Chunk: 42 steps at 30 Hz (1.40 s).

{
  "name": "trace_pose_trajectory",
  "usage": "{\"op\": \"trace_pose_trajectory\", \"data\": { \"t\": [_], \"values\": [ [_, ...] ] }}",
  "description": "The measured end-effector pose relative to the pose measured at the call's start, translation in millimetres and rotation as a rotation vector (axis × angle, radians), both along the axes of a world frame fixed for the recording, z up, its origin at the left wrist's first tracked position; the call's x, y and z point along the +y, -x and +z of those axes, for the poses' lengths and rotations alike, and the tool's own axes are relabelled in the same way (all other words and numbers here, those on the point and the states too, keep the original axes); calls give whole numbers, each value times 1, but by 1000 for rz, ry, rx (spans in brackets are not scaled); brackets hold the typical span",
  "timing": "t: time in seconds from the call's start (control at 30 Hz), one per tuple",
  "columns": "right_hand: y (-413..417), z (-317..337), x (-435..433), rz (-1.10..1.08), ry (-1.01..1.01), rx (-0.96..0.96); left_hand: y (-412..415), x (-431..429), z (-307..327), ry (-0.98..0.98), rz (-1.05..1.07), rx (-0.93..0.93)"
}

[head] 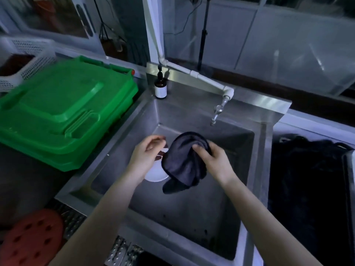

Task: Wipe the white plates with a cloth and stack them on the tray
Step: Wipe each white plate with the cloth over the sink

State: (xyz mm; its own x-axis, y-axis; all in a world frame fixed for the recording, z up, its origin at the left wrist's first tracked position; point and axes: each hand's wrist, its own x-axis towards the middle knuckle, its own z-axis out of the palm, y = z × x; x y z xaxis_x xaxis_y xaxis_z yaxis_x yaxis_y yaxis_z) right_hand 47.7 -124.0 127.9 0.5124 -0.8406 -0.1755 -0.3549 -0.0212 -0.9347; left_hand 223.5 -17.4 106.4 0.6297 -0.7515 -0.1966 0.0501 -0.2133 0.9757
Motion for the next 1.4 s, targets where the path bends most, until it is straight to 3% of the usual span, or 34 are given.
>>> {"op": "trace_pose_trajectory", "data": {
  "t": [0.3,0.73,0.87,1.17,1.4],
  "values": [
    [-71,-78,-49,-207,-186,303,-81,-6,-158,-468,144,56],
    [-123,-172,-98,-359,-514,388,-169,-61,-295,-853,-182,-317],
    [-125,-189,-102,-362,-537,423,-175,-67,-320,-964,-239,-320],
    [-122,-202,-95,-391,-557,464,-177,-71,-335,-960,-204,-389],
    [-122,-196,-94,-419,-552,460,-183,-71,-320,-1020,-182,-172]
  ]
}}
